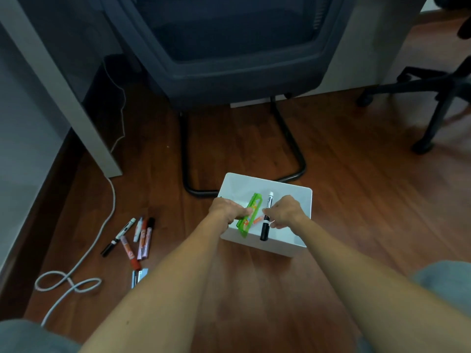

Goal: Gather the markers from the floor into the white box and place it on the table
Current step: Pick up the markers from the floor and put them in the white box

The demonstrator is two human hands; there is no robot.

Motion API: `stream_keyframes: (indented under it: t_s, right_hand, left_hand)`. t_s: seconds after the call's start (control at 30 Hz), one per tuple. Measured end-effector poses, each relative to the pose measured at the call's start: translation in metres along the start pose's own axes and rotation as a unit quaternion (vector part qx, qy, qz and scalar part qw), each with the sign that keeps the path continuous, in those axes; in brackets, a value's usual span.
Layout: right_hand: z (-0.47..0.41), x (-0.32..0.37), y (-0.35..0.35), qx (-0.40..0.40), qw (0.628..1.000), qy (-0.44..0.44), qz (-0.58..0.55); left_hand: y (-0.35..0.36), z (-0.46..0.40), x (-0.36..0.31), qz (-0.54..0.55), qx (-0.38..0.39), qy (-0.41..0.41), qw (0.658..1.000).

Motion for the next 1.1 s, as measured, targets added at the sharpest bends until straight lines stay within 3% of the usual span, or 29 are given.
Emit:
stream_keyframes:
  t_s: [0.23, 0.6, 0.83, 1.1]
  right_hand:
    - [-0.001, 0.017, -0.006, -0.017, 0.999, -0.031, 0.002]
    - [0.022, 0.095, 0.024, 0.01, 0.991, -0.126, -0.042]
    - [0.054, 0.169, 0.11, 0.061, 0.967, -0.237, -0.072]
    - [0.079, 0.173, 0.252, 0.171, 0.96, -0.22, 0.024]
  left_hand:
    - [-0.012, 0.009, -0.006, 0.098, -0.023, 0.026, 0.995]
    - [-0.117, 0.018, 0.04, 0.154, -0.161, 0.036, 0.974]
    - [-0.185, 0.02, 0.118, 0.185, -0.2, 0.008, 0.962]
    - [-0.202, 0.032, 0.238, 0.223, -0.241, -0.082, 0.941]
Point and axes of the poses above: each hand's wrist, its own z-axis away from the middle knuckle, its own y-axis out of the palm, x = y × z, the point moved 8 cm from there along -z, towards the middle knuckle, and after that the axes turned 7 degrees about -z, right-handed, at the moved point
